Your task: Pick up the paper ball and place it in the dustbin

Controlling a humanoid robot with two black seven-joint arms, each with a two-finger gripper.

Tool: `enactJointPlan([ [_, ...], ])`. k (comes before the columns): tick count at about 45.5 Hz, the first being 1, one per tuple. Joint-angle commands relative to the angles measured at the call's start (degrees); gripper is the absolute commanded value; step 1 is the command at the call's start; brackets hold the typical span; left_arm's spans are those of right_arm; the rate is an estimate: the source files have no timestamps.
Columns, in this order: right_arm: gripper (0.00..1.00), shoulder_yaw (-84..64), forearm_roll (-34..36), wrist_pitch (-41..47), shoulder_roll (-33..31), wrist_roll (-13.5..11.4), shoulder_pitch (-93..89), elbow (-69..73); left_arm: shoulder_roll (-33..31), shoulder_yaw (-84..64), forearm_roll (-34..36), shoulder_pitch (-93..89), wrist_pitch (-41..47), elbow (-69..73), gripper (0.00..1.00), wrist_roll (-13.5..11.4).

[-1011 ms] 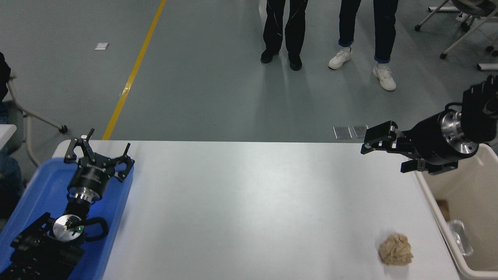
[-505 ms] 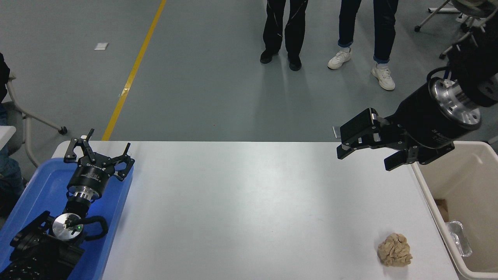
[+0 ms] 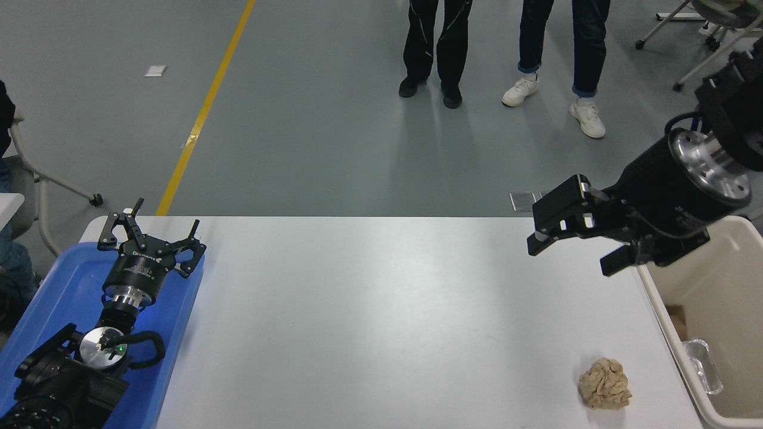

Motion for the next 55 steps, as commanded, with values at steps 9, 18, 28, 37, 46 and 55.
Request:
enactJointPlan([
  [9,1.00,-1.1,-2.7,-18.4,-11.2,0.0,-26.7,-6.1,0.0,0.1,0.1,-0.1,0.0,0.0,0.99,0.0],
  [18,1.00,1.9,-3.5,-30.8,-11.0,0.1,-40.1,-7.7,0.1,0.1,0.1,-0.1,0.0,0.0,0.99,0.0],
  [28,1.00,5.9,-2.4,-34.8,-8.8,0.0,-51.6,-12.8,0.0,0.1,0.1,-0.1,0.0,0.0,0.99,0.0],
  [37,1.00,8.8,-2.3,-42.3,-5.7,0.0,-57.6,-14.8,0.0,0.1,0.1,-0.1,0.0,0.0,0.99,0.0],
  [46,1.00,12.2,-1.6,-45.6,-2.9,0.0,-62.2,-17.0,0.1,0.1,0.1,-0.1,0.0,0.0,0.99,0.0],
  [55,1.00,12.7,2.8,-47.8,1.8,0.0,-67.2,-21.3,0.0,0.1,0.1,-0.1,0.0,0.0,0.99,0.0],
])
